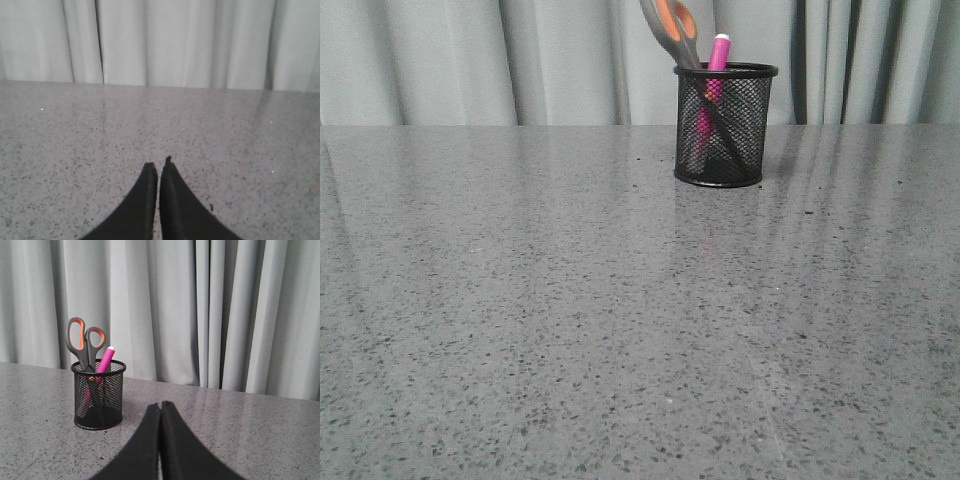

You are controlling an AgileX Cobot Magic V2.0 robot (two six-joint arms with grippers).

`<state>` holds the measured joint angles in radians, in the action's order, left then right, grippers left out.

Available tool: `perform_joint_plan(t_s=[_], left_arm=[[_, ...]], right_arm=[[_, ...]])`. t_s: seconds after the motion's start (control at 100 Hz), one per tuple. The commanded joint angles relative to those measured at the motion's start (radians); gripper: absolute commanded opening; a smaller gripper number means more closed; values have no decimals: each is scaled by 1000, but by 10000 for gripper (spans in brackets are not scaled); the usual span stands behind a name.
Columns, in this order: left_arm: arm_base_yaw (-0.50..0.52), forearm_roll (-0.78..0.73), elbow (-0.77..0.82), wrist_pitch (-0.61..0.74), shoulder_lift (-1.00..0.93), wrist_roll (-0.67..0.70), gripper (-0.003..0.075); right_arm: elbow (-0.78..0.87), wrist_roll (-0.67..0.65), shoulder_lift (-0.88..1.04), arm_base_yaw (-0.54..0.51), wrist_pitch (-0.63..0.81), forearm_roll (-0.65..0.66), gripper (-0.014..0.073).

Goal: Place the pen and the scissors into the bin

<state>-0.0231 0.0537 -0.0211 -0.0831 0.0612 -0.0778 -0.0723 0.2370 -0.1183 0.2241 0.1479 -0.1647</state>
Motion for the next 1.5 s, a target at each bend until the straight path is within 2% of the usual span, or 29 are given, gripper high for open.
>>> perform_joint_plan(t_s=[0.0, 0.14, 0.21, 1.49], left_arm=[[-10, -32, 8, 83, 1, 30, -19], [-10, -32, 67, 96, -62, 30, -19], [-8, -35, 67, 61, -102, 30, -19], [-8, -35, 67, 52, -97, 30, -19]], right_arm=[[-28, 6, -6, -6, 70, 2, -75], [-28, 6, -6, -6, 70, 2, -75], [-28, 6, -6, -6, 70, 2, -75], [-28, 6, -6, -6, 68, 2, -75]])
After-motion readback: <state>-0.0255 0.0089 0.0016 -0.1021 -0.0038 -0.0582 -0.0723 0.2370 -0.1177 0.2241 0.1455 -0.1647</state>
